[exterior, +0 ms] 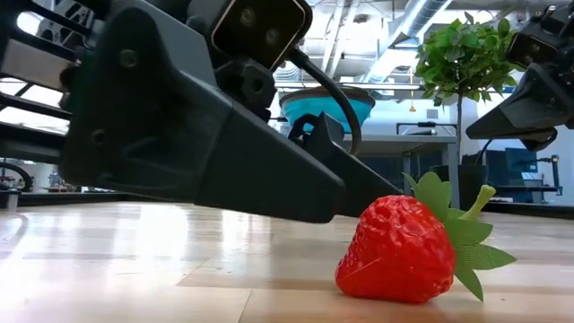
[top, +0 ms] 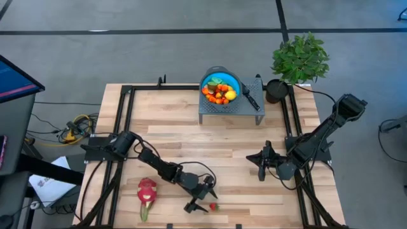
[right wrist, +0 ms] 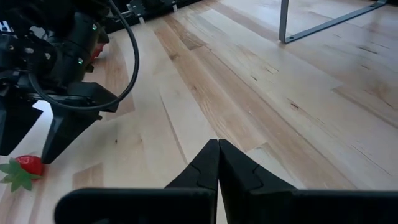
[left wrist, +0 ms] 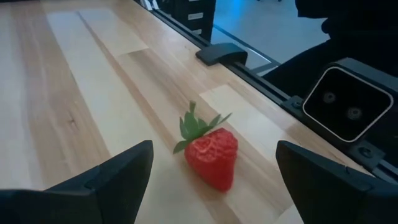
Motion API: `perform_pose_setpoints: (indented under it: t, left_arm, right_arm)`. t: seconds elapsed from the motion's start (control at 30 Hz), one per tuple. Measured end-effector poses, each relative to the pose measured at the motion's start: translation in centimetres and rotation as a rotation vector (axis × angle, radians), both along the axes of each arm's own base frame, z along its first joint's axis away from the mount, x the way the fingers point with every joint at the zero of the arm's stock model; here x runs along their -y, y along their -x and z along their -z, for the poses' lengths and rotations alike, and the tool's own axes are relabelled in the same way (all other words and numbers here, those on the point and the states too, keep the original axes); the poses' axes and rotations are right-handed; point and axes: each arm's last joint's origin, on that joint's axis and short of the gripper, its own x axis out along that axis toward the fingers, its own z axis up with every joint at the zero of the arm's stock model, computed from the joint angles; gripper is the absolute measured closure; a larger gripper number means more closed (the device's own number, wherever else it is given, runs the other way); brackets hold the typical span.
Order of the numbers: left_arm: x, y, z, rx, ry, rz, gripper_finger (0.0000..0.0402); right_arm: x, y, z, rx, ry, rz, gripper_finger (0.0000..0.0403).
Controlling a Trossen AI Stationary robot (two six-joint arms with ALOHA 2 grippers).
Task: Pick & Place Fruit
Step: Put the strawberry into the strainer bowl
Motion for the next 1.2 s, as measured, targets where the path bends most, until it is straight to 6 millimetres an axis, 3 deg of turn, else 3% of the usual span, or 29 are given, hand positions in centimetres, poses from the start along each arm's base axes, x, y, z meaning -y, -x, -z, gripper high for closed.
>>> perform_pose_setpoints:
  t: [0.67, 0.93, 1.2]
  left_arm:
    - [-0.1, -0.1, 0.0, 0.01, -0.019, -0.043, 0.0066]
    - [1.3, -1.7, 1.5, -0.01, 0.017, -0.004, 0.0066]
    - [1.1, -1.8, 1.5, -0.019, 0.032, -0.013, 0.0071]
  right_arm:
    - [0.0, 0.0, 0.0, -0.001, 0.001, 0.0, 0.0403]
    - [0.0, 0.0, 0.0, -0.004, 0.003, 0.0, 0.0403]
    - [0.0, 0.0, 0.1, -0.016, -0.004, -0.017, 0.0403]
